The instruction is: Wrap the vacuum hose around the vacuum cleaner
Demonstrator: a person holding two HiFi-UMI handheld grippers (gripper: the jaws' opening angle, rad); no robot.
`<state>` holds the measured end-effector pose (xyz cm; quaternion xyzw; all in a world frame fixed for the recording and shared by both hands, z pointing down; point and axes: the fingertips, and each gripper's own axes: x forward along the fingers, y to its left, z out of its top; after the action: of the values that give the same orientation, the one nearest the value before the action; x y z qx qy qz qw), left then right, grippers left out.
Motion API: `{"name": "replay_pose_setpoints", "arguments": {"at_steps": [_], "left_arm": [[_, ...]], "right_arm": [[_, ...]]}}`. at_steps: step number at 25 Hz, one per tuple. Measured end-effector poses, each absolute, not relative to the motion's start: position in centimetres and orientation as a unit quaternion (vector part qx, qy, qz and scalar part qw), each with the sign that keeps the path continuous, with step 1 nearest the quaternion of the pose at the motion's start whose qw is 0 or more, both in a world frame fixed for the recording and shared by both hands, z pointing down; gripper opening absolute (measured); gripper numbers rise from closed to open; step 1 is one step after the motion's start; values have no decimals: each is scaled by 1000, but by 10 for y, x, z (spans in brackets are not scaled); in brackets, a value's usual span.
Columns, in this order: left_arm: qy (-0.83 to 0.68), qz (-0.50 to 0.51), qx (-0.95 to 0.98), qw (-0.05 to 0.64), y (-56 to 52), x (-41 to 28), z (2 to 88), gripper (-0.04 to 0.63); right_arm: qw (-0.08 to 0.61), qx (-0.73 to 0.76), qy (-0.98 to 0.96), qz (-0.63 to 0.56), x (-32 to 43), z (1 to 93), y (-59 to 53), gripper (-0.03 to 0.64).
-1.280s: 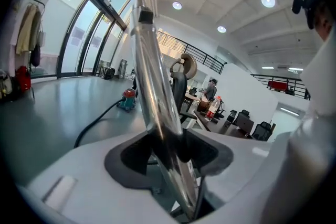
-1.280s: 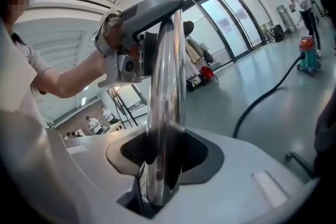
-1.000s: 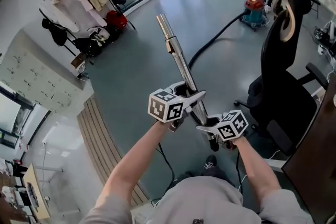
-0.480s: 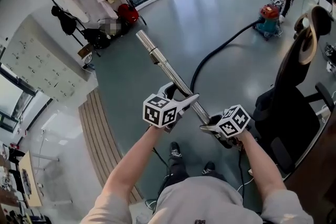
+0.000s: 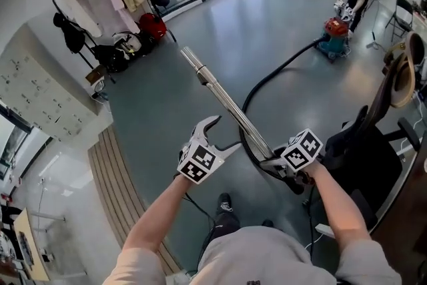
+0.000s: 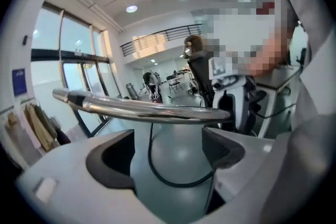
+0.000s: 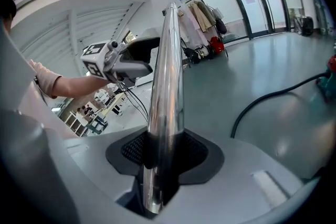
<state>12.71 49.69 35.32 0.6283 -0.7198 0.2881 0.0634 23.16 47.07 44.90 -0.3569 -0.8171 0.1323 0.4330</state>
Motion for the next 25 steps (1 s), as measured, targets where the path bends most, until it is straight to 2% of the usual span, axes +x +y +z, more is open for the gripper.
{"name": "replay_pose_setpoints", "arguments": {"at_steps": [8, 18, 25], "left_arm": [[-602, 415, 682, -33, 476, 91, 370, 388], [-505, 482, 706, -120, 462, 37, 377, 388], [-419, 524, 723, -163, 458, 39, 393, 388]], "right_arm": [[486, -298, -803, 173, 161, 436, 484, 170], [530, -241, -782, 222, 110, 439, 492, 170], [558, -229, -774, 190, 94, 443, 509, 169]]}}
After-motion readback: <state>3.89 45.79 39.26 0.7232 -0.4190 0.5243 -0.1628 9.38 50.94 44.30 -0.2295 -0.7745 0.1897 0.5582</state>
